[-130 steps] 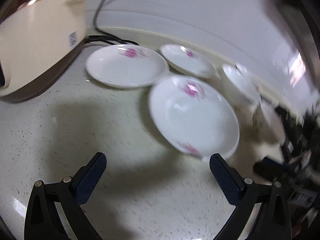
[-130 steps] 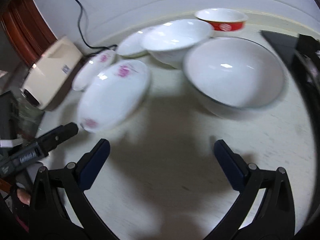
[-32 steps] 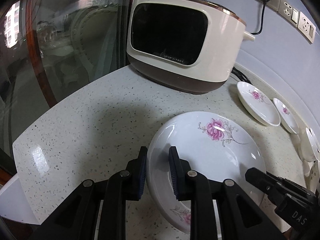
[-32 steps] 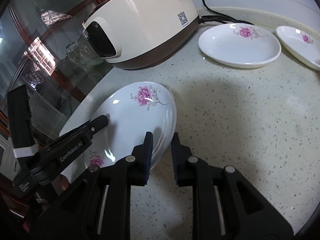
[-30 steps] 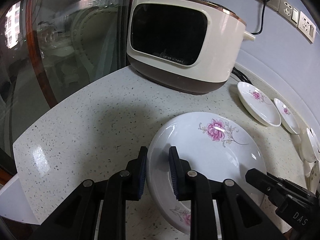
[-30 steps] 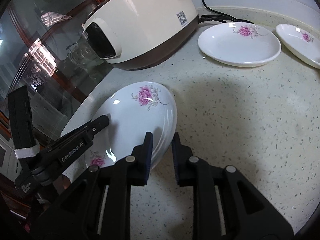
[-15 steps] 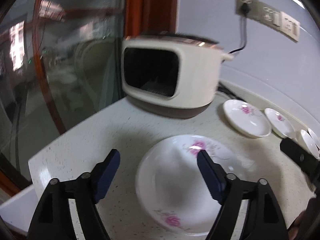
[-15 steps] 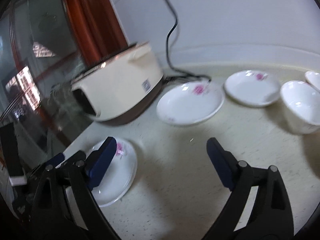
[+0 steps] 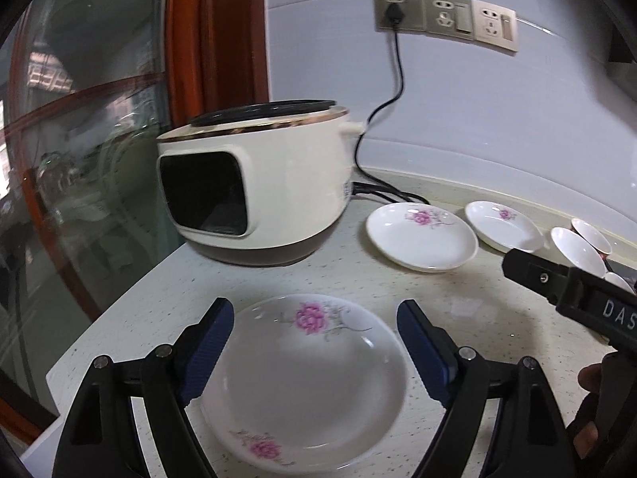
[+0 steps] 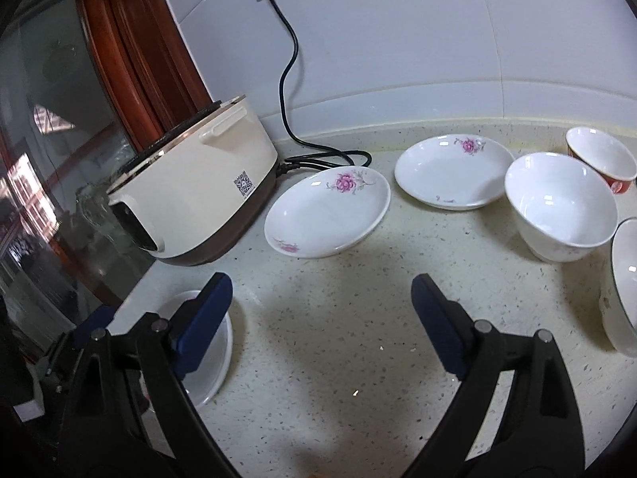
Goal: Organize plates and bowls
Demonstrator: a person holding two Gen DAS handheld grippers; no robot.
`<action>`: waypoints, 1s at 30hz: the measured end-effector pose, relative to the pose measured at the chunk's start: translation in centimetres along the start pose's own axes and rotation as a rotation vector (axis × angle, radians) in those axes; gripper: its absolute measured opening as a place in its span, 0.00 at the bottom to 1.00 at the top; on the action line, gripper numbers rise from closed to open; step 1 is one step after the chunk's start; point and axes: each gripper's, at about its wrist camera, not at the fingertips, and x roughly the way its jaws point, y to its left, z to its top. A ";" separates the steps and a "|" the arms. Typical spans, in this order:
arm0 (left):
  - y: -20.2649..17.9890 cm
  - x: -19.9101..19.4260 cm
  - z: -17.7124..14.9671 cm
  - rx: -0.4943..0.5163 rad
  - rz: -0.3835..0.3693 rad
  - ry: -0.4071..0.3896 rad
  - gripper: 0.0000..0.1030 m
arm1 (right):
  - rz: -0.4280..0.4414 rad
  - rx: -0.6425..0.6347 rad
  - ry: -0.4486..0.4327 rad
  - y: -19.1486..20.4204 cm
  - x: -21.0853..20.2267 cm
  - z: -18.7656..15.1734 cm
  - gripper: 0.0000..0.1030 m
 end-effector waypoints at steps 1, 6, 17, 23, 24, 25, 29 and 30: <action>-0.2 0.0 0.1 0.003 -0.004 -0.002 0.83 | 0.009 0.014 0.008 -0.2 0.1 0.0 0.90; -1.1 0.5 0.4 0.018 -0.038 -0.002 0.83 | 0.066 0.121 0.071 -2.1 1.2 -0.1 0.90; -4.0 2.2 1.9 0.063 -0.112 -0.029 0.83 | 0.087 0.217 0.109 -4.5 2.9 -0.4 0.89; -3.1 1.9 1.2 -0.004 -0.139 -0.099 0.83 | 0.064 0.238 0.104 -5.3 4.3 0.1 0.86; -2.7 1.9 0.9 -0.027 -0.149 -0.113 0.83 | 0.049 0.236 0.102 -5.2 4.6 0.3 0.86; -2.2 1.8 0.5 -0.054 -0.164 -0.130 0.83 | 0.033 0.231 0.107 -5.1 5.0 0.6 0.86; -1.4 1.8 0.1 -0.109 -0.214 -0.143 0.83 | -0.004 0.230 0.127 -4.9 6.9 1.5 0.83; -1.3 1.7 0.1 -0.114 -0.213 -0.157 0.83 | -0.013 0.229 0.130 -4.8 7.4 1.8 0.83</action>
